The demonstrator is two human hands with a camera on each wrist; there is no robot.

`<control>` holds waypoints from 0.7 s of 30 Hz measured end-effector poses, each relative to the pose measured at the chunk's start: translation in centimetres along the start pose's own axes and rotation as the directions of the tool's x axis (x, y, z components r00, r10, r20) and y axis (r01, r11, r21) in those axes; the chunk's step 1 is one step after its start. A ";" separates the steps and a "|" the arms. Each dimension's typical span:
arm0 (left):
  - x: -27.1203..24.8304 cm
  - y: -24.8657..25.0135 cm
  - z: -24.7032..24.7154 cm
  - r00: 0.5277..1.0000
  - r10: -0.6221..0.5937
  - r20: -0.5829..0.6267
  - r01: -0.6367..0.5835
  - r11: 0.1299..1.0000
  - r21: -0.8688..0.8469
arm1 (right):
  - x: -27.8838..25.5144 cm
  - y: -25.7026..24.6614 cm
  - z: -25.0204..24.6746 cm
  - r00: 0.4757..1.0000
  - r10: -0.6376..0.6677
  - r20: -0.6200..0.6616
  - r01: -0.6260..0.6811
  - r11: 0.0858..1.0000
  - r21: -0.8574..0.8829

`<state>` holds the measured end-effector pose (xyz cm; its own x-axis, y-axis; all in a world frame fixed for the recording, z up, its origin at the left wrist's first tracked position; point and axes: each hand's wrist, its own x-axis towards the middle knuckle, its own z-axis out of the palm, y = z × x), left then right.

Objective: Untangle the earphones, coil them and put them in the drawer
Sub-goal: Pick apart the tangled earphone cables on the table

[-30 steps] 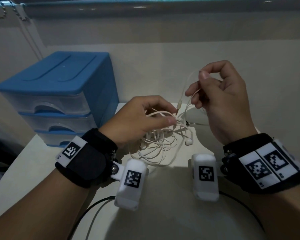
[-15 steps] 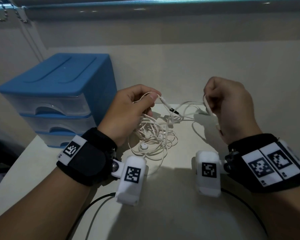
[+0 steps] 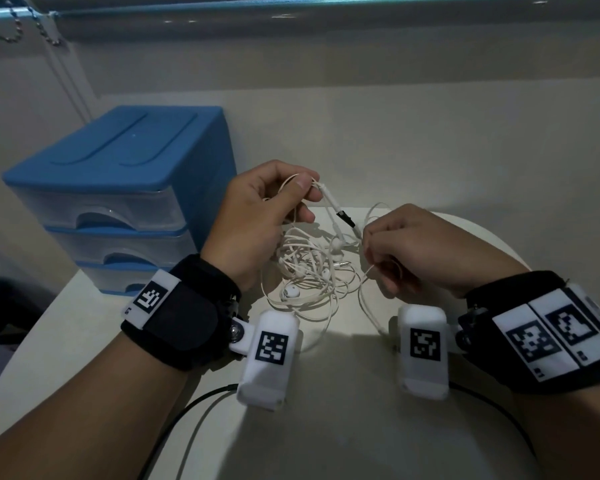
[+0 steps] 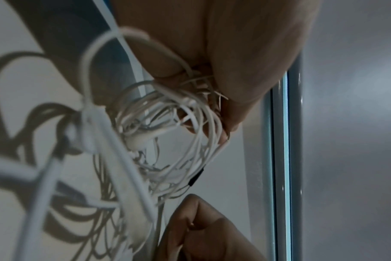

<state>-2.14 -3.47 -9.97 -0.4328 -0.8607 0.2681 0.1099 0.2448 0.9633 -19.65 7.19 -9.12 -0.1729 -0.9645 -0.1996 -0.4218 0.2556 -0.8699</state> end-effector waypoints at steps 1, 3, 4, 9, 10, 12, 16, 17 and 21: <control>0.0 0.0 0.0 1.000 0.002 -0.004 -0.002 1.000 -0.006 | 0.0 0.0 0.0 1.000 -0.003 -0.002 0.003 1.000 -0.031; 0.0 0.0 0.0 1.000 -0.002 -0.002 0.002 1.000 -0.007 | 0.1 0.1 -0.2 0.998 -0.048 -0.037 0.046 0.998 -0.052; 0.0 0.0 0.0 1.000 -0.006 0.001 0.006 1.000 -0.004 | 0.3 0.2 -0.3 0.993 -0.091 -0.074 0.088 0.995 -0.049; 0.0 0.0 0.1 0.999 -0.002 0.033 0.002 1.000 0.002 | 0.6 0.1 -0.6 0.877 -0.359 -0.320 0.364 0.930 -0.045; 0.0 -0.1 0.0 0.999 -0.002 0.036 0.002 1.000 0.004 | 0.6 0.1 -0.6 0.867 -0.380 -0.322 0.386 0.921 -0.050; 0.0 -0.1 0.0 0.999 -0.007 0.047 0.007 1.000 0.004 | 0.8 0.3 -0.5 0.887 -0.379 -0.265 0.372 0.925 -0.077; -0.1 0.1 0.1 0.998 -0.014 0.057 0.013 1.000 0.021 | 1.1 0.7 -0.4 0.925 -0.321 -0.203 0.309 0.947 -0.090; -0.2 0.1 0.0 0.998 -0.016 0.057 0.014 0.999 0.041 | 1.2 0.9 -0.5 0.933 -0.299 -0.200 0.282 0.953 -0.112; -0.2 -0.1 0.1 0.997 -0.034 0.074 0.030 0.998 0.055 | 1.6 1.6 -0.6 0.951 -0.232 -0.206 0.182 0.954 -0.237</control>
<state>-2.11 -3.26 -10.13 -0.5013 -0.8332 0.2336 0.0474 0.2431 0.9688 -21.12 6.06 -10.53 -0.2500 -0.9626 0.1049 -0.6447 0.0846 -0.7598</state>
